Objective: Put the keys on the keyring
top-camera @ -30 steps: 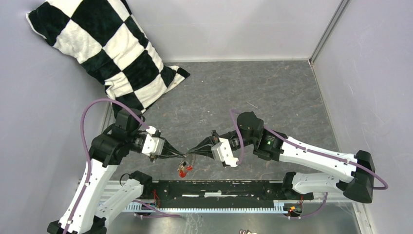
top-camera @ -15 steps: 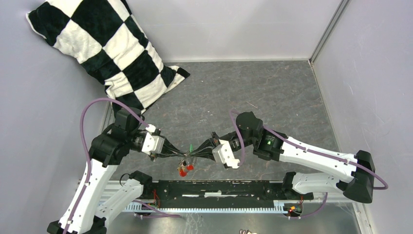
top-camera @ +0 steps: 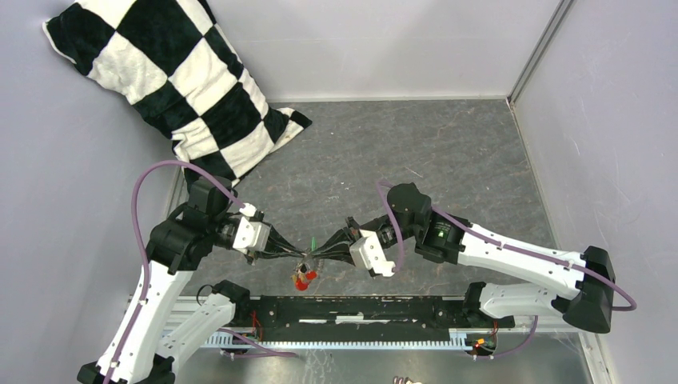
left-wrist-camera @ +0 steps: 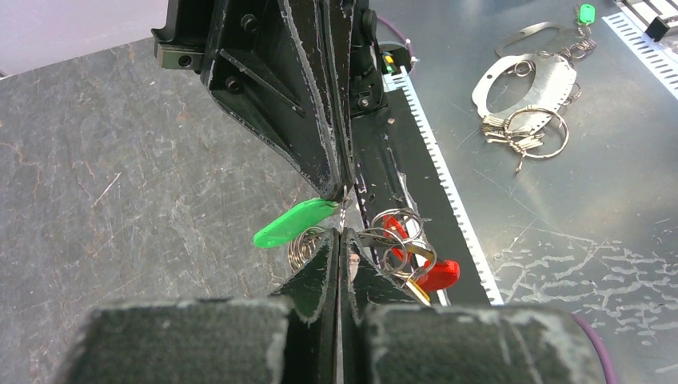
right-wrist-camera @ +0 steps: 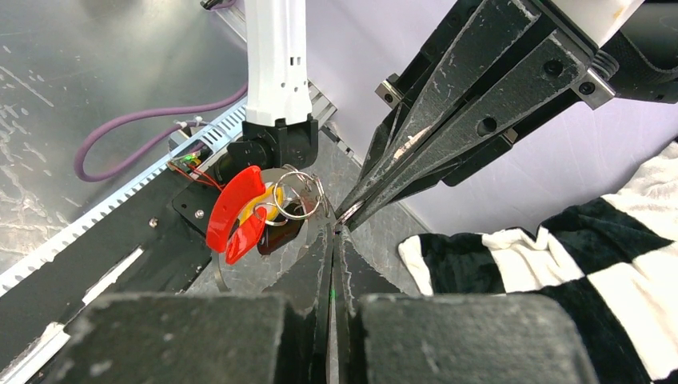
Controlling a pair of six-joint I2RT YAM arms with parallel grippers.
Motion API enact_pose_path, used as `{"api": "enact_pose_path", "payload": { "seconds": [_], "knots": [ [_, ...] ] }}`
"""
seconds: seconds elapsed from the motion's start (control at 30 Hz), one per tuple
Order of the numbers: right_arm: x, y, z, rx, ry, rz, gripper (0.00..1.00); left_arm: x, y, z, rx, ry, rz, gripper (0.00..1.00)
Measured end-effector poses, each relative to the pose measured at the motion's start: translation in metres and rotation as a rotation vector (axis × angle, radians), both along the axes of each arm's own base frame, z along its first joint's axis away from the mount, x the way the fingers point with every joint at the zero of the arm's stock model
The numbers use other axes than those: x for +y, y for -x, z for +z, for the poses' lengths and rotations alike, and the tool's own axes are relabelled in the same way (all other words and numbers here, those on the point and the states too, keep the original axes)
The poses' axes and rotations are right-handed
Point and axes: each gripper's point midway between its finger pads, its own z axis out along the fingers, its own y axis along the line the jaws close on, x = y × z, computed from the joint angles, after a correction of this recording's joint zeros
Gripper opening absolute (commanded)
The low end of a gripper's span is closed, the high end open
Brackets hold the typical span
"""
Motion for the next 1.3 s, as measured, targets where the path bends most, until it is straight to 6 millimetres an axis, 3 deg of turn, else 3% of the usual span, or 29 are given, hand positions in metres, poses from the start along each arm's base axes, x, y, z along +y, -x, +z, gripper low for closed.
{"api": "enact_pose_path", "payload": {
  "seconds": [1.3],
  "knots": [
    [0.0088, 0.0002, 0.0050, 0.018, -0.007, 0.025, 0.00, 0.0003, 0.0009, -0.0003, 0.024, -0.005, 0.006, 0.02]
  ]
}}
